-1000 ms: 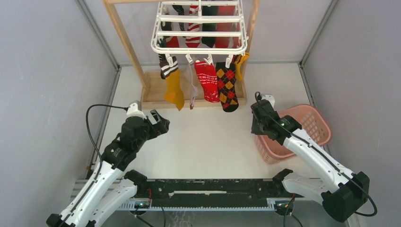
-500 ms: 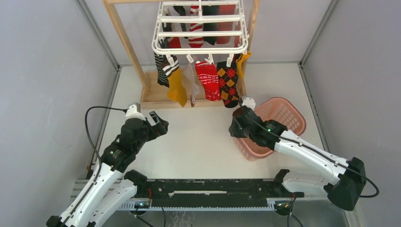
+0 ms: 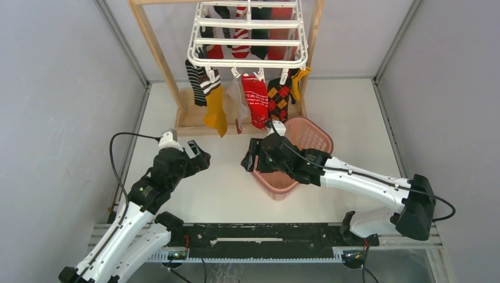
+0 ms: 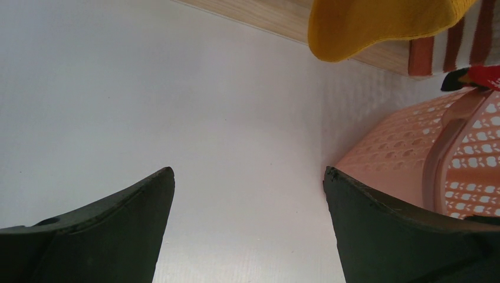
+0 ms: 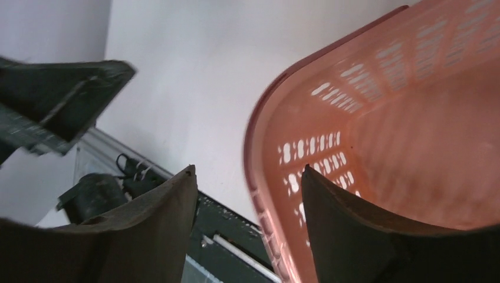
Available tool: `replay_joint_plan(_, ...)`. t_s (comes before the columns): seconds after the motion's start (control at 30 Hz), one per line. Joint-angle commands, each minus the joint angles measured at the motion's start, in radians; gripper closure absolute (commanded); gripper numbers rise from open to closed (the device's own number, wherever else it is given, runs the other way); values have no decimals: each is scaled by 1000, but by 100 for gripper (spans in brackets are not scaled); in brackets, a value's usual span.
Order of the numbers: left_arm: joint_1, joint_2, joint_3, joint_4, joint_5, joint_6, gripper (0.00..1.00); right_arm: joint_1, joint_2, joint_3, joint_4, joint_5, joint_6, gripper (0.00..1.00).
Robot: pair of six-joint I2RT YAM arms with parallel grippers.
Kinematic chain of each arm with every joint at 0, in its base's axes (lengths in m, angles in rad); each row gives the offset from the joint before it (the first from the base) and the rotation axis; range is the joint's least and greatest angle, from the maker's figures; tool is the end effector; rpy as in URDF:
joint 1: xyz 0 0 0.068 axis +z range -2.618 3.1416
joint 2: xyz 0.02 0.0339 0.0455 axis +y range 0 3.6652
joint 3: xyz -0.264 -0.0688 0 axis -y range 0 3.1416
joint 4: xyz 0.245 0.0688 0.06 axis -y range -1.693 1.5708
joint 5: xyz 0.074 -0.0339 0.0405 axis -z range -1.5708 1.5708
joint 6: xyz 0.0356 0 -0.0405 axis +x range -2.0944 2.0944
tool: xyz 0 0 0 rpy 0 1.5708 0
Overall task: Remove the socks clipped to the hanger
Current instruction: Move the bin to the center of the board.
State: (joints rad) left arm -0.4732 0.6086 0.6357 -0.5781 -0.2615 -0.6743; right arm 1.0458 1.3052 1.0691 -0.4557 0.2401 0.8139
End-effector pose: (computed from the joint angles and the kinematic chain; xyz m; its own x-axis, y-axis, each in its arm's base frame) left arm 0.1280 -0.0552 0.2743 -0.5165 -0.4131 -0.7500 -0.1002 0.8991 -0.4262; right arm 0.1510 0.2437 0.3000 -0.7638 0.0901 -0.6391 -0.2817 0.8444 0.4557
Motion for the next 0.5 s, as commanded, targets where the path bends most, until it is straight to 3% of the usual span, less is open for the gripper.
replay_joint_plan(0.0,-5,-2,-2,40,-20,-2,0,10,-29,103,7,-41,-12,25)
replay_joint_plan(0.27,-7,-7,-5,38,-16,1,0,-83,-190,178,-243,32,-211,21)
replay_joint_plan(0.47,-7,-8,-7,46,-10,-1,0,-434,-287,104,-239,-70,-399,23)
